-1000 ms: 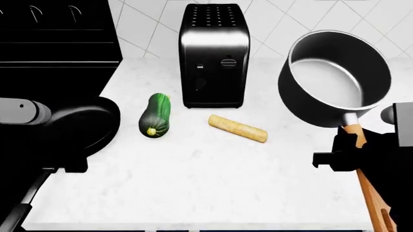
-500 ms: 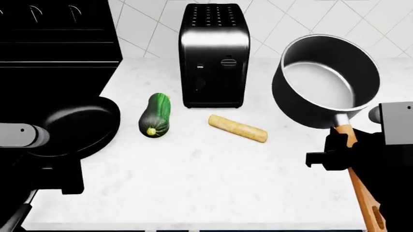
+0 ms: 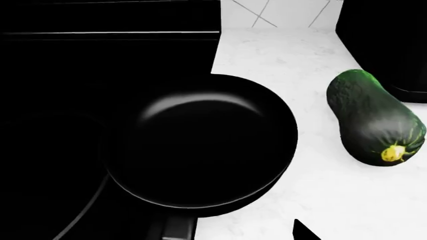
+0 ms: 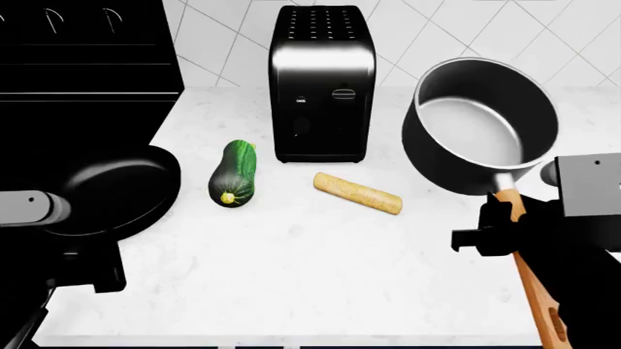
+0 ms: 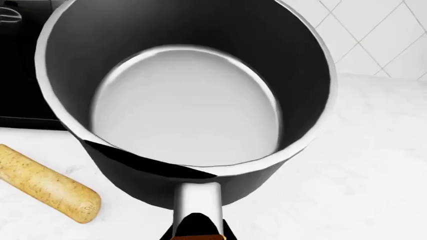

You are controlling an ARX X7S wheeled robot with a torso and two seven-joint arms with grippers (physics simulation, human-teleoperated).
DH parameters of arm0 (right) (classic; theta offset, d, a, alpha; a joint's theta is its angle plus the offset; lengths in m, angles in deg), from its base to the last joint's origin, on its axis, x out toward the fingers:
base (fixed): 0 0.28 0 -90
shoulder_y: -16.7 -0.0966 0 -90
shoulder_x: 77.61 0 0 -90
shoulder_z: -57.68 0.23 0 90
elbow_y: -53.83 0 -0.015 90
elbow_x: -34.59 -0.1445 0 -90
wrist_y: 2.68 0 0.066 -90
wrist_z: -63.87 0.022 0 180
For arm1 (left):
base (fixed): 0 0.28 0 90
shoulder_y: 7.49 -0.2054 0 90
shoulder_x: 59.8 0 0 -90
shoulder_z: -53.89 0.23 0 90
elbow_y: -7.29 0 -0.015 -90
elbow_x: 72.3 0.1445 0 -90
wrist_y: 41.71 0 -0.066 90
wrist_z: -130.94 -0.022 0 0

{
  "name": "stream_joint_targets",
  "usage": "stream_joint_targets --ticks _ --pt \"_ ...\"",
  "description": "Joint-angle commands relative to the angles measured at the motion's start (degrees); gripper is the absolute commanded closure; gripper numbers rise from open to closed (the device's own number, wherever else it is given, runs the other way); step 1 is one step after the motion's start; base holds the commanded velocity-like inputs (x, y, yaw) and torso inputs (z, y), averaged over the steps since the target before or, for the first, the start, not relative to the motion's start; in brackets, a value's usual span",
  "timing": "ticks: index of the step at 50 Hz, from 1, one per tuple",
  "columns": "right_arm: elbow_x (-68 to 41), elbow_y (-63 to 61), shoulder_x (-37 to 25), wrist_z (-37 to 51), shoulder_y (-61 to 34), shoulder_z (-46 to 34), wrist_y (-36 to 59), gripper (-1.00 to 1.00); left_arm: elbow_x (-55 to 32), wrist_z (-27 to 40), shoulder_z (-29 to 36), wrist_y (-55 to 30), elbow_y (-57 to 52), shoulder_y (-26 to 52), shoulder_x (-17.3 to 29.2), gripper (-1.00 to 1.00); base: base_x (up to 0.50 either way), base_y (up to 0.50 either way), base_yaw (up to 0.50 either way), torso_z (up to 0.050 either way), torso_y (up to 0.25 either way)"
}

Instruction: Place both pans onto different burners. Then place the zucchini and the sausage on different pans.

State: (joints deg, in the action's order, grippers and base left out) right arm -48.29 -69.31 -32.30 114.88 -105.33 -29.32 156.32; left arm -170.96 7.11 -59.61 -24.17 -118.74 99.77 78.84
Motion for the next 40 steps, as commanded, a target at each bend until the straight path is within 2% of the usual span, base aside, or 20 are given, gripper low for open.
stream_joint_targets --ticks 1,13,40 --pt "3.11 0.19 0.4 -0.55 -1.27 -0.31 -0.15 1.0 1.06 -0.91 -1.63 0.48 0.26 -1.42 0.29 -1.0 0.0 0.0 0.0 0.0 0.0" --pt "3.85 0.75 0.75 -0.7 -1.88 -1.57 -0.28 1.0 1.99 -1.67 -4.31 0.79 1.34 -3.26 1.6 -1.0 0.0 0.0 0.0 0.0 0.002" --pt "5.59 1.64 1.34 -1.88 -2.02 -3.63 -1.36 1.0 7.9 -5.62 -0.95 1.05 4.03 -3.86 0.7 -1.0 0.0 0.0 0.0 0.0 0.002"
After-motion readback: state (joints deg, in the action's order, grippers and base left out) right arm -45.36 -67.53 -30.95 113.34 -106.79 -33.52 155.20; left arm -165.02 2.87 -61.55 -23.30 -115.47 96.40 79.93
